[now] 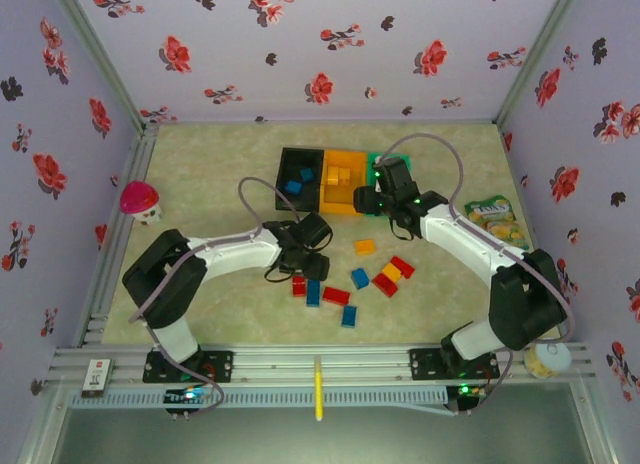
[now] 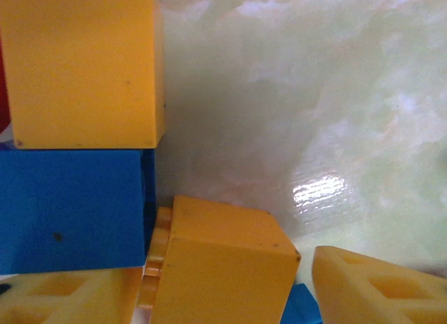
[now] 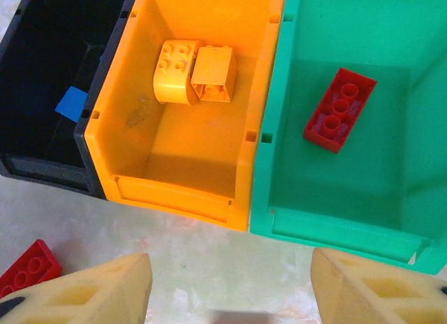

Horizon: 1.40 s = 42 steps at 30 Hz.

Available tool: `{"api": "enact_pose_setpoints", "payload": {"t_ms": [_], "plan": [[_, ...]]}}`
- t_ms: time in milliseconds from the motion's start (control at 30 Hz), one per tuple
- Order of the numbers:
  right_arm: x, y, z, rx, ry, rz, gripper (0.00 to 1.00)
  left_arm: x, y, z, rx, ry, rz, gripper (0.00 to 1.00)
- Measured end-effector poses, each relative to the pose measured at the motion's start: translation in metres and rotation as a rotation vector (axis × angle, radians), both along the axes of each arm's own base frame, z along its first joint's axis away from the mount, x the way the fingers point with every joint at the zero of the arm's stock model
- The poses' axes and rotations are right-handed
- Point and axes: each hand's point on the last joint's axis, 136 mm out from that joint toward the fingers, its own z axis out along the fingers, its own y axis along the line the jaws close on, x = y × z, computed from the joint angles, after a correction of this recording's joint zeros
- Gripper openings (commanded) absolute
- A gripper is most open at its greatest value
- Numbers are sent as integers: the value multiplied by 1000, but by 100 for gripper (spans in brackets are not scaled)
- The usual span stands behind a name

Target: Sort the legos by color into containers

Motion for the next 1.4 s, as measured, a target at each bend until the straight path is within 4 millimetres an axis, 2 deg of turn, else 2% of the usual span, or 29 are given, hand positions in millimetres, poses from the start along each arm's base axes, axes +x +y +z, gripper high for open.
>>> {"api": "enact_pose_setpoints", "payload": {"t_ms": [233,500,633,733,900,967,1067,1233,1400], "plan": [[0,-1,-1,-4,0,-3,62,2,-2,2,0,-8,-17,44],[-3,-5,-1,-5,-2,-9,61,5,-5,9,0,-19,-26,39],[-5,-12,-1,-4,-4,-23,62,11,-11,25,-10,-43,-39,39],[-6,-19,1,-3,-10,-37,61,20,-20,48,-31,-83,-55,39],[-10,-26,3,-2,-17,-50,61,52,-45,106,-105,-207,-80,39],[-12,-28,4,0,-22,-51,62,71,-56,130,-134,-263,-85,39],[-16,-30,8,5,-31,-51,62,102,-67,152,-156,-327,-81,38],[-23,-37,12,8,-42,-60,62,152,-78,155,-140,-366,-66,38],[-34,-42,10,8,-39,-61,62,187,-78,138,-108,-370,-65,38]]}}
